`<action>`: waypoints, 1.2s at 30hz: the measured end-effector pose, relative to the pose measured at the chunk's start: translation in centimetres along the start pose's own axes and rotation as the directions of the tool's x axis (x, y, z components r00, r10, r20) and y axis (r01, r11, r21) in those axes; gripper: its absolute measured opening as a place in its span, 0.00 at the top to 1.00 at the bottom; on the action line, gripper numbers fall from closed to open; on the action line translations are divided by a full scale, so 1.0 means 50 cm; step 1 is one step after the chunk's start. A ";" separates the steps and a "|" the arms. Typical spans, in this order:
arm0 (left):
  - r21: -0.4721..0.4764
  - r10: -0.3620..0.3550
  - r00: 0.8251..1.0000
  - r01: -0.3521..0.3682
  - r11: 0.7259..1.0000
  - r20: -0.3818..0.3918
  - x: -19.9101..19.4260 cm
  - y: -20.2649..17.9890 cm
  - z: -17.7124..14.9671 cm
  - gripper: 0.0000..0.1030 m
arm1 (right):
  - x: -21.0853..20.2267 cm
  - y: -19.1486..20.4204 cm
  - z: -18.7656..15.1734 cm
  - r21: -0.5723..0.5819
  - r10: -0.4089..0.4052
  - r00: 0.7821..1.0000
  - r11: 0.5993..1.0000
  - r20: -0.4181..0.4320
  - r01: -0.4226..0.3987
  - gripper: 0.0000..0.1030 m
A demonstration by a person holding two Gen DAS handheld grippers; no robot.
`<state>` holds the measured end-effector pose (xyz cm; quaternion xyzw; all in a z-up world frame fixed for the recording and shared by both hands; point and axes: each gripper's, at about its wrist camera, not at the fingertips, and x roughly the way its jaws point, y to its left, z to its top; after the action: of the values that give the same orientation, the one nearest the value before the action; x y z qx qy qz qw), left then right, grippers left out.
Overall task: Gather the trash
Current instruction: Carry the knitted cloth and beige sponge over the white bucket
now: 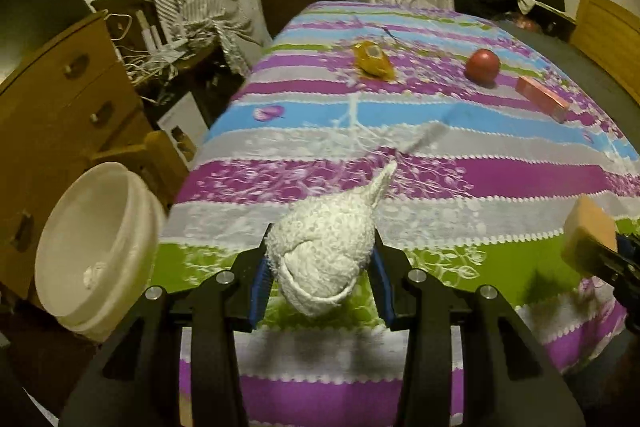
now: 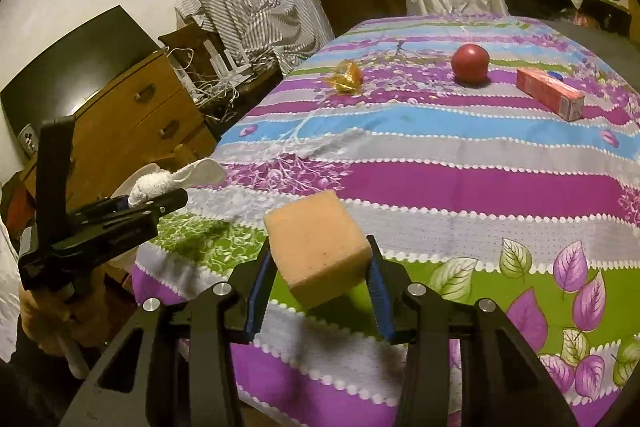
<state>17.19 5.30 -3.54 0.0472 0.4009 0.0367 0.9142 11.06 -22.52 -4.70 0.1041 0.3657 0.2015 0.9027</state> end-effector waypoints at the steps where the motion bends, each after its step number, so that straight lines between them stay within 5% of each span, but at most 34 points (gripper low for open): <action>1: -0.002 0.008 1.000 -0.008 1.000 0.005 -0.004 0.006 0.000 0.61 | -0.001 0.006 0.002 -0.006 -0.002 1.000 1.000 0.002 0.002 0.57; 20: -0.090 0.163 0.983 -0.156 0.984 0.084 -0.053 0.126 0.027 0.61 | 0.021 0.132 0.100 -0.116 0.020 1.000 0.993 0.013 -0.019 0.57; 36: -0.208 0.282 0.954 -0.257 0.944 0.104 -0.082 0.269 0.035 0.61 | 0.099 0.342 0.217 -0.270 0.111 0.994 0.957 0.004 -0.106 0.57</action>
<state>15.30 18.12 2.19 0.0156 0.3236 0.1969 0.9254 16.99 -5.44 5.70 0.0022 0.3200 0.2977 0.8994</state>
